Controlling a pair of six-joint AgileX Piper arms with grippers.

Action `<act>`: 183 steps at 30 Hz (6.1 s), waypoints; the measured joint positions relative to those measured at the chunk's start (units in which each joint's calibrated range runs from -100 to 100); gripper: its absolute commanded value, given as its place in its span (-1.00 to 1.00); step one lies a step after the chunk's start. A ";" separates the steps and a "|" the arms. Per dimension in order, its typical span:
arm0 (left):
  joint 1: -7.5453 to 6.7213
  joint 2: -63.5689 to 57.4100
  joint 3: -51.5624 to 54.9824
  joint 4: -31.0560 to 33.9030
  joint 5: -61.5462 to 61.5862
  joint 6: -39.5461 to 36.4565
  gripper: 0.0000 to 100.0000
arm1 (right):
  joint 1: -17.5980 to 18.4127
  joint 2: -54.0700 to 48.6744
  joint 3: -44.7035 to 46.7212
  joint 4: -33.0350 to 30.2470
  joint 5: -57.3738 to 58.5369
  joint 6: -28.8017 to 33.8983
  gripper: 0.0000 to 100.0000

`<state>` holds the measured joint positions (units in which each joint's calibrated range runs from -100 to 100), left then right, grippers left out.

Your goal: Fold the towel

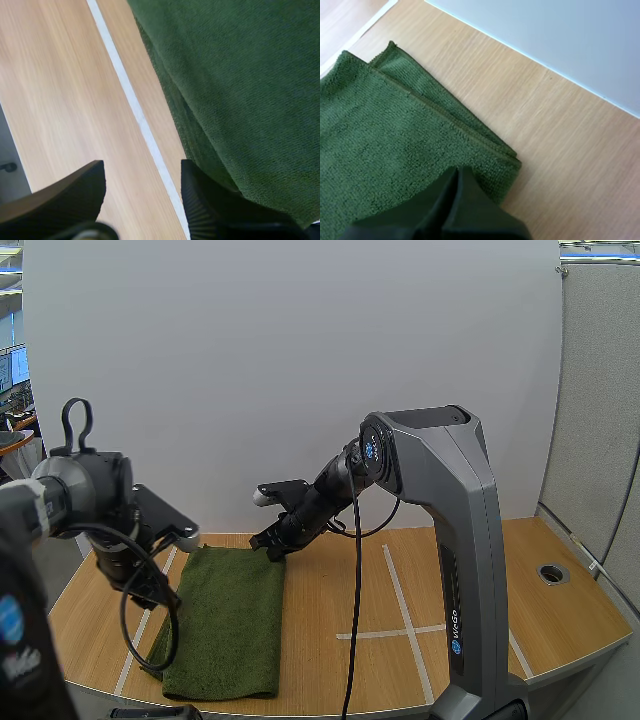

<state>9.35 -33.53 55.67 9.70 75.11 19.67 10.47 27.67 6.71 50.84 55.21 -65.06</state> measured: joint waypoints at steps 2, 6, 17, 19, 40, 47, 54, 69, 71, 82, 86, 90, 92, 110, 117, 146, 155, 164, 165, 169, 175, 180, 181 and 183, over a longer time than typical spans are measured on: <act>3.01 1.49 0.00 -1.61 -0.69 1.60 0.49 | 0.00 -0.29 0.00 -0.11 0.00 0.00 -1.00; 10.38 5.39 0.14 -11.32 -2.94 13.46 0.49 | 0.00 -0.68 0.00 -0.23 0.00 0.00 -1.00; 20.77 12.24 0.41 -27.31 0.46 32.77 0.49 | 0.00 -0.71 0.00 -0.33 -0.63 0.00 -1.00; 21.60 13.27 0.41 -28.41 3.54 36.27 0.49 | 0.00 -0.71 0.00 -0.33 -0.75 0.00 -1.00; 26.37 28.40 1.88 -37.43 20.71 45.69 0.46 | 0.00 -0.71 0.00 -2.22 -2.62 0.83 -1.00; 25.98 30.93 4.55 -39.32 22.53 48.09 0.45 | 0.00 -0.71 0.00 -2.44 -3.10 0.95 -1.00; 25.98 30.93 4.55 -40.50 22.53 48.79 0.45 | 0.00 -0.71 0.00 -2.44 -3.15 1.03 -1.00; 25.98 31.61 4.68 -44.25 14.79 51.05 0.45 | 0.00 -0.71 0.00 -2.44 -3.15 1.03 -1.00; 25.98 32.11 4.85 -44.33 14.79 51.05 0.45 | 0.00 -0.71 0.00 -2.44 -3.15 1.03 -1.00; 25.98 36.95 6.11 -46.81 16.66 52.06 0.07 | 0.00 -0.71 0.00 -2.44 -3.15 1.03 -1.00; 25.98 37.48 6.11 -47.24 17.07 52.23 -0.63 | 0.00 -0.71 0.00 -3.38 -3.15 1.17 -1.00; 25.98 37.95 6.25 -47.22 16.29 52.23 -1.00 | 0.00 -0.71 0.00 -3.88 -3.15 1.17 -1.00; 25.98 37.95 6.25 -46.92 16.15 52.23 -1.00 | 0.00 -0.71 0.00 -3.98 -3.15 1.17 -1.00; 25.93 34.41 -1.24 -42.15 23.17 48.49 -1.00 | 0.00 -0.71 0.00 -5.21 -3.15 2.07 -1.00; 25.93 34.01 -2.14 -42.05 23.32 48.28 -1.00 | 0.00 -0.71 0.00 -5.45 -3.15 2.36 -1.00; 25.93 34.01 -2.13 -40.88 23.32 48.08 -0.86 | 0.00 -0.71 0.00 -5.93 -3.15 2.36 -1.00; 25.93 34.01 -2.13 -40.88 23.32 48.08 -0.36 | 0.00 -0.71 0.00 -6.36 -3.15 2.36 -1.00; 25.93 34.01 -2.13 -40.88 23.32 48.08 -0.15 | 0.00 -0.71 0.00 -6.68 -3.15 2.36 -1.00; 25.93 34.01 -2.13 -40.88 23.32 48.08 -0.15 | 0.00 -0.71 0.00 -6.68 -3.15 2.36 -1.00; 25.93 34.01 -2.13 -40.88 23.32 47.78 -0.27 | 0.00 -0.71 0.00 -6.68 -3.15 2.36 -1.00; 25.93 34.01 -2.13 -40.88 23.32 47.68 -1.00 | 0.00 -0.71 0.00 -6.68 -3.15 2.36 -1.00; 25.93 34.01 -2.13 -40.88 23.32 47.68 -1.00 | 0.00 -0.71 0.00 -6.68 -3.15 2.36 -1.00; 25.93 34.01 -2.13 -40.88 23.32 47.79 -1.00 | 0.00 -0.71 0.00 -6.68 -3.15 2.36 -1.00; 25.93 34.01 -2.13 -40.88 23.32 47.79 -1.00 | 0.00 -0.71 0.00 -6.72 -3.15 2.36 -1.00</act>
<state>35.28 0.48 53.54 -31.18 98.42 67.46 10.47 26.95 6.71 44.12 52.06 -62.70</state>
